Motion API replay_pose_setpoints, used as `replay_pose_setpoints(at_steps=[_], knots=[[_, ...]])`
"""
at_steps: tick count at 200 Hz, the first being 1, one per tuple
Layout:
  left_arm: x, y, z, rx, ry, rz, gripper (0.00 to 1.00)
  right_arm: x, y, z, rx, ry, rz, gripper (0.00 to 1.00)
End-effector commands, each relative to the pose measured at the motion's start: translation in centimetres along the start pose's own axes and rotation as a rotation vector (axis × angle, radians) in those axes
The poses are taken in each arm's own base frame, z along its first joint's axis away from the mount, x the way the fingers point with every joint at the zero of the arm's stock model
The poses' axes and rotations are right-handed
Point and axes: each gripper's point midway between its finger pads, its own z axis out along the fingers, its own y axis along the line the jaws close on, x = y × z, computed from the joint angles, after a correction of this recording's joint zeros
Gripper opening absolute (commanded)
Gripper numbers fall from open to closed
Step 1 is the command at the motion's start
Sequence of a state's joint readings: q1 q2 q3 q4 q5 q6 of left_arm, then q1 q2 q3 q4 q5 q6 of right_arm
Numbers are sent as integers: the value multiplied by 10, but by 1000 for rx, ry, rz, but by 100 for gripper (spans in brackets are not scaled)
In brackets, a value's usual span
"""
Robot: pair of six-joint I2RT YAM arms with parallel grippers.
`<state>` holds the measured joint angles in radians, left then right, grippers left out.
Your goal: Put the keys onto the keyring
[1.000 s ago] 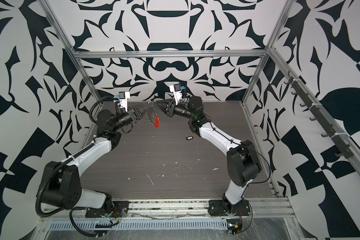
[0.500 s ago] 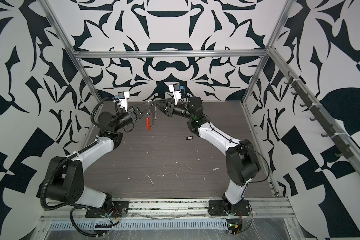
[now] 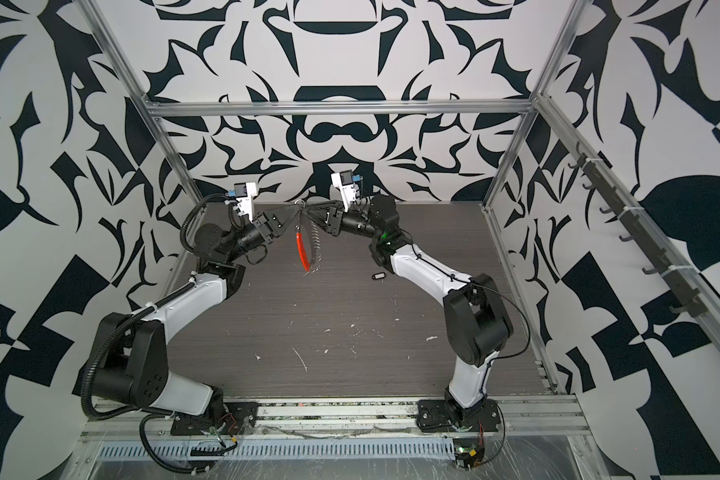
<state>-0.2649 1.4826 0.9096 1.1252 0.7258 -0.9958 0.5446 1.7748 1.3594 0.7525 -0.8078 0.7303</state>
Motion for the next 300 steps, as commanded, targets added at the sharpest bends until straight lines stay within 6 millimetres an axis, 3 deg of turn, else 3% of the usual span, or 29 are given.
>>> replay_pose_setpoints(at_steps=[1,83,130,186,300], knots=[[-7,-11,1,42,-22,41,0,-33,40,-1,-73,-56,-115,28],[-4,-10,1,42,-11,38,0,-35,42,-1,-70,-52,-126,30],[-6,-10,1,38,-11,47,0,-41,39,-14,-31,-62,-140,41],[-6,-10,4,49,-7,33,0,-46,43,-13,-44,-60,-137,35],[-11,-17,6,64,-6,40,0,-40,40,1,-82,-45,-101,37]])
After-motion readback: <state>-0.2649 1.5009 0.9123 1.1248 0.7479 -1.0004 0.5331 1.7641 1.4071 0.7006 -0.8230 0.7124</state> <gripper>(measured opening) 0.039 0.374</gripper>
